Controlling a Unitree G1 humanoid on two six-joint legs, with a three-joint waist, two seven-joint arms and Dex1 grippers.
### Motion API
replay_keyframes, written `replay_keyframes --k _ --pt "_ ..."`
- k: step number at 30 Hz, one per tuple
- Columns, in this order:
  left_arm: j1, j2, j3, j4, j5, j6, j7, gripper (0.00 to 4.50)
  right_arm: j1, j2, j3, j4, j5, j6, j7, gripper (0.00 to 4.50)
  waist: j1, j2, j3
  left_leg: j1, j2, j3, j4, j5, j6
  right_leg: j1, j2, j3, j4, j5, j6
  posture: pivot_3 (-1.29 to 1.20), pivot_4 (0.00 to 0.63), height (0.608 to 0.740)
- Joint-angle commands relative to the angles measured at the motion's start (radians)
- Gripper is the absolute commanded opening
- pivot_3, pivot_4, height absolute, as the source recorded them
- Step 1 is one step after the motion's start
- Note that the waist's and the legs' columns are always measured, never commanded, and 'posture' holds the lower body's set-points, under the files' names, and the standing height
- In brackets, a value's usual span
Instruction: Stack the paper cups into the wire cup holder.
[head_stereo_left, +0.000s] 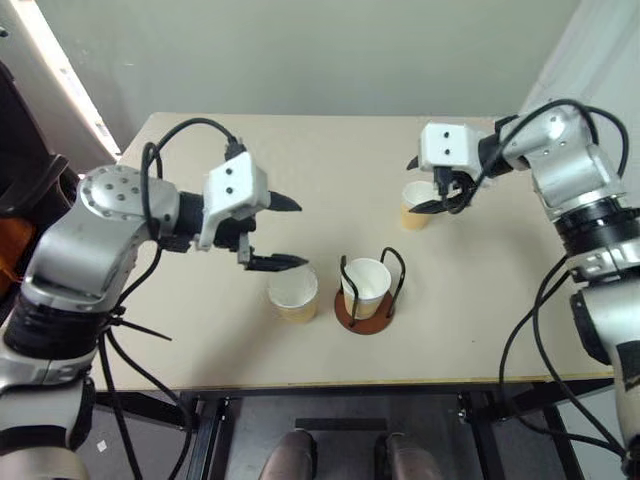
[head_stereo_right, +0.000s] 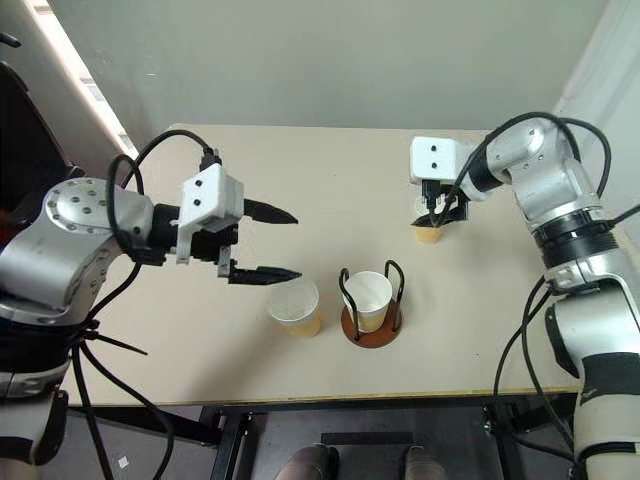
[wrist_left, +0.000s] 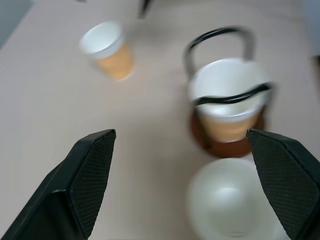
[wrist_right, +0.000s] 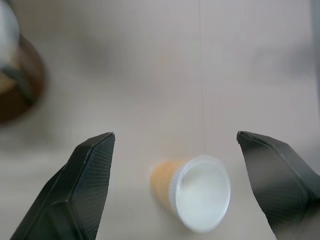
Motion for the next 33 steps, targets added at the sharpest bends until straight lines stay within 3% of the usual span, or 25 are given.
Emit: replay_keyframes --k 1,6,14,17,26,33 --pt "-0.044 -0.049 -0.002 0.0 0.017 0.034 0.058 4.5 -0.088 0.045 0.025 0.185 -0.091 -0.121 -0.069 4.05 0.0 0.0 0.0 -0.001 0.0 0.0 0.0 0.0 -0.001 -0.001 0.0 0.0 0.0 0.002 0.003 0.0 0.15 0.74" --pt "-0.07 -0.115 -0.02 0.006 0.038 0.079 0.116 4.5 -0.152 0.119 0.045 0.408 -0.186 -0.182 -0.182 4.05 0.002 0.0 0.0 -0.003 0.0 0.0 -0.002 -0.003 -0.004 -0.005 0.0 -0.001 -0.001 0.005 0.008 0.0 0.15 0.74" --pt "-0.049 -0.178 -0.038 -0.017 0.048 0.157 0.187 4.5 -0.16 0.17 0.005 0.527 -0.202 -0.148 -0.236 4.05 0.005 0.0 0.0 -0.005 0.001 0.002 -0.001 -0.002 -0.015 -0.005 0.0 -0.001 -0.002 0.005 0.009 0.0 0.15 0.74" --pt "-0.031 -0.184 -0.044 -0.03 0.061 0.171 0.206 4.5 -0.153 0.183 -0.008 0.542 -0.204 -0.13 -0.261 3.46 0.005 0.0 0.0 -0.005 0.001 0.002 -0.001 -0.002 -0.015 -0.005 0.0 -0.001 -0.001 0.005 0.009 0.0 0.15 0.74" --pt "-0.024 -0.153 -0.03 -0.034 0.065 0.174 0.202 4.5 -0.159 0.192 -0.037 0.551 -0.203 -0.122 -0.281 0.17 0.005 0.0 0.0 -0.004 0.001 0.002 -0.001 -0.002 -0.016 -0.005 0.0 -0.001 -0.002 0.005 0.009 0.0 0.15 0.74" --pt "-0.051 -0.139 -0.031 0.009 0.082 0.118 0.18 4.5 -0.195 0.146 -0.049 0.517 -0.196 -0.182 -0.18 0.02 0.005 0.001 0.0 -0.004 0.001 0.002 -0.001 -0.002 -0.015 -0.005 0.0 -0.001 -0.001 0.005 0.008 0.0 0.15 0.74"
